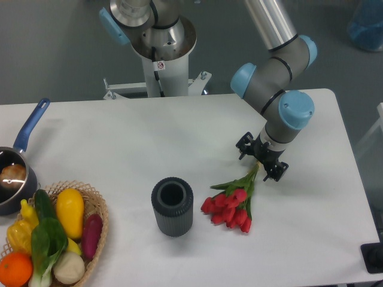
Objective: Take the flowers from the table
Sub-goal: 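Lower the gripper around the stems just above the leaves, then close the gripper on the green tulip stems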
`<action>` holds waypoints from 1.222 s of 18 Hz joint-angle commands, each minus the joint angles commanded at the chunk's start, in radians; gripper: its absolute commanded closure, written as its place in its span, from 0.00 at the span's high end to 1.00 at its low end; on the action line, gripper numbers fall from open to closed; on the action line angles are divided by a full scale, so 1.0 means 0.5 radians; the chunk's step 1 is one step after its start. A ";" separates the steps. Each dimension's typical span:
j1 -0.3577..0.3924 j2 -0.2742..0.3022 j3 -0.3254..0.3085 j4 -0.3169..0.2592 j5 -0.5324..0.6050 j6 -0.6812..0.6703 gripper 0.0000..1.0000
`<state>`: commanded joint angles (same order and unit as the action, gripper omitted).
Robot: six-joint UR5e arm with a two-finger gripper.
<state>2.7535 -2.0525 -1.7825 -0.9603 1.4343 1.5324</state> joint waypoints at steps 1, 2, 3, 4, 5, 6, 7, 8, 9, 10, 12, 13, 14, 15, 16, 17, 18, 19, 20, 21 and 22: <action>0.003 0.003 0.003 0.000 0.000 -0.003 0.87; 0.003 0.003 0.003 0.000 0.003 0.000 0.83; 0.003 0.000 0.003 -0.003 0.003 0.000 0.79; 0.003 0.003 0.003 -0.003 0.003 0.000 0.76; 0.003 0.003 0.003 -0.003 0.003 0.000 0.74; 0.006 0.003 0.003 -0.003 0.003 0.000 0.71; 0.006 0.003 0.003 -0.003 0.003 0.000 0.69; 0.006 0.003 0.003 -0.003 0.003 0.000 0.64; 0.009 0.003 0.003 -0.003 0.003 0.000 0.59; 0.009 0.003 0.003 -0.003 0.000 -0.003 0.57; 0.012 0.006 0.003 -0.003 0.000 -0.012 0.47; 0.012 0.006 0.003 -0.003 0.000 -0.012 0.45; 0.012 0.006 0.006 0.000 0.000 -0.015 0.43; 0.012 0.006 0.006 0.000 0.000 -0.015 0.43; 0.012 0.009 0.009 -0.003 0.000 -0.015 0.43; 0.012 0.009 0.006 -0.003 0.000 -0.015 0.43; 0.012 0.009 0.006 -0.003 0.000 -0.015 0.43; 0.012 0.009 0.009 -0.003 0.000 -0.018 0.40; 0.012 0.009 0.009 -0.003 0.000 -0.018 0.39; 0.012 0.009 0.009 -0.003 0.000 -0.018 0.36; 0.012 0.009 0.009 0.000 0.000 -0.021 0.34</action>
<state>2.7596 -2.0479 -1.7779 -0.9603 1.4343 1.5217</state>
